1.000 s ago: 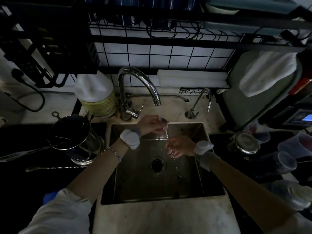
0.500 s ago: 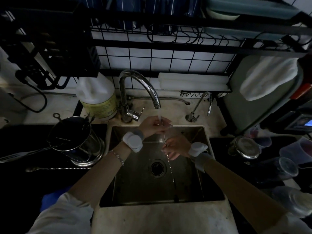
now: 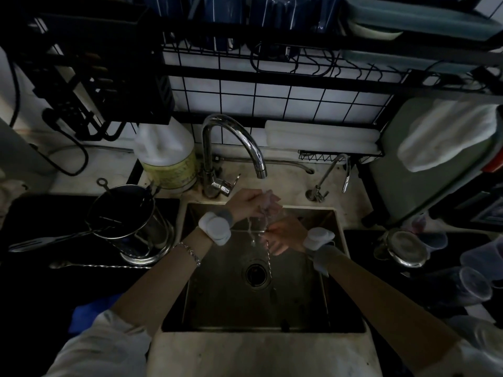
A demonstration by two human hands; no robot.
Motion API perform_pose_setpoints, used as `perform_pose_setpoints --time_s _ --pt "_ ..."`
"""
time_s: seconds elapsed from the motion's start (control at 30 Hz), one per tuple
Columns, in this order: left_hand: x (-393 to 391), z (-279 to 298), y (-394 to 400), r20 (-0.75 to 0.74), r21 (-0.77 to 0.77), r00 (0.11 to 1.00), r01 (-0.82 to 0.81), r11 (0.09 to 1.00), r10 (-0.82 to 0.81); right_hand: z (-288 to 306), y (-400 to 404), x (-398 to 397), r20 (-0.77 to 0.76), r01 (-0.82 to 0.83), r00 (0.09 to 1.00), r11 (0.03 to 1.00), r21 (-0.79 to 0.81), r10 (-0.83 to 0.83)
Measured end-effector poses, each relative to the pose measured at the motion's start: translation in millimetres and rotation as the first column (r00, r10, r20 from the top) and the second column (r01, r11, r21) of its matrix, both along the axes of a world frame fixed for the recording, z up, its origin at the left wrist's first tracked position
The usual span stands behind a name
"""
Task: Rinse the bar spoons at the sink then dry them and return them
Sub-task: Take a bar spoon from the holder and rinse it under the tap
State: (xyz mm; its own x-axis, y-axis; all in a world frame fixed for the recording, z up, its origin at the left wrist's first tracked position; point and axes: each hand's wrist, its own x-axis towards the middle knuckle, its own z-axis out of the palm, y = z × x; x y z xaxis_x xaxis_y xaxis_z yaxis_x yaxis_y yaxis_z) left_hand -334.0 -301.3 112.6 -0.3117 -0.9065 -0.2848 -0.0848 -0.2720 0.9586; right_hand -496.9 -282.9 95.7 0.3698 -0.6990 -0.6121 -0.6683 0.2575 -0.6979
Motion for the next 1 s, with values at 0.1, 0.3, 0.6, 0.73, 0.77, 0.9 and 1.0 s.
perform_pose_setpoints --time_s 0.1,0.3,0.6,0.73,0.77,0.9,1.0 --pt "2.0 0.7 1.5 0.005 -0.054 1.000 0.025 0.998 -0.025 -1.8 -2.8 2.6 -0.004 -0.015 1.000 1.000 -0.025 0.015" --pt "4.7 -6.4 -1.0 0.027 -0.111 0.999 0.033 0.993 -0.030 -4.9 -5.6 3.5 0.075 0.057 0.996 0.997 -0.059 -0.053" --pt "12.6 -16.9 -1.5 0.080 -0.066 0.997 0.004 0.998 0.001 -2.0 -13.9 11.4 0.097 0.105 0.990 0.993 -0.056 -0.100" --pt "17.2 -16.7 -1.9 0.184 -0.122 0.981 -0.036 0.992 0.058 7.2 -22.6 14.6 0.158 0.120 0.978 0.989 0.091 -0.133" --pt "18.6 -16.5 -2.4 0.211 -0.143 0.976 -0.025 0.989 0.055 6.7 -24.2 15.1 0.172 0.140 0.973 0.987 0.084 -0.153" --pt "24.8 -15.1 -3.5 0.209 -0.184 0.976 -0.022 0.983 0.061 -0.5 -31.1 15.3 0.155 0.172 0.975 0.982 -0.084 -0.157" --pt "29.2 -18.4 -4.1 0.159 -0.156 0.984 -0.048 0.987 0.073 -2.0 -34.1 17.4 0.171 0.138 0.978 0.984 -0.114 -0.117"
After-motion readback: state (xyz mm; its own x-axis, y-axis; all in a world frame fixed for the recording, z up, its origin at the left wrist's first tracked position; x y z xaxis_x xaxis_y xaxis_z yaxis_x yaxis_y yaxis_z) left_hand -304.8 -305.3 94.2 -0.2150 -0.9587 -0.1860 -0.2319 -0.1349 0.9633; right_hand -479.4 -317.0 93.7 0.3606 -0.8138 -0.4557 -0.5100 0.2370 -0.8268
